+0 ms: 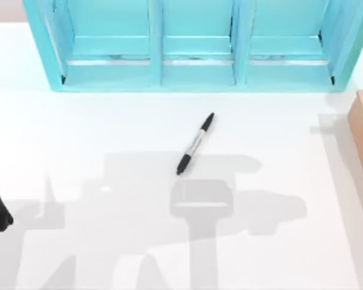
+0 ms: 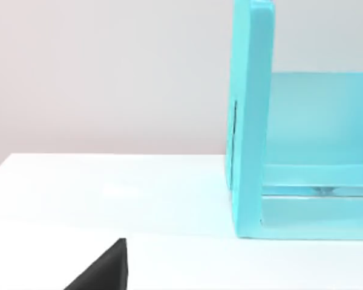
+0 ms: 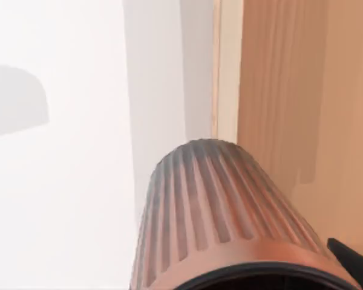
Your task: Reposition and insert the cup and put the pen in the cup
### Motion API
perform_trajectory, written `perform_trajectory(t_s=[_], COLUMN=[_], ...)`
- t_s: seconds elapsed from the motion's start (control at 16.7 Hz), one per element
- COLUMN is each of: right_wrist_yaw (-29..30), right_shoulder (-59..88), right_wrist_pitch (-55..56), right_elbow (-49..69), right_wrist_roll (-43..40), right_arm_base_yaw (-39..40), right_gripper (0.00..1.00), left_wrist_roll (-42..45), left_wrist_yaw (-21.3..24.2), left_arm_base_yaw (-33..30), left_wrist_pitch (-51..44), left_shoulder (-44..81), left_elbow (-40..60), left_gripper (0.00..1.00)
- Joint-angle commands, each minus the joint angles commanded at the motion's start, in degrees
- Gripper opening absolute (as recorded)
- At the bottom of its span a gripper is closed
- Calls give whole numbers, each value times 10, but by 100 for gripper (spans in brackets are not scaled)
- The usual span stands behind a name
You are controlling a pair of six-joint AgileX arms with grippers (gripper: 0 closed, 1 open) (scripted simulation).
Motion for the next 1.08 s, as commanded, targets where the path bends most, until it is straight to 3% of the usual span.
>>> perform_trajectory(t_s=[0.48, 1.08], right_wrist_yaw=[2, 43], right_shoulder=[3, 130], right_wrist_pitch=[-10, 143], right_elbow=[13, 2], right_wrist_roll=[29, 222], right_arm_base_yaw=[26, 221], right_gripper=[0, 0], left_wrist_roll=[0, 0], left_wrist_yaw=[0, 0], left_arm_base_yaw=[0, 0], left_wrist_pitch=[0, 0], left_shoulder=[0, 0], left_elbow=[0, 0], left_gripper=[100, 100])
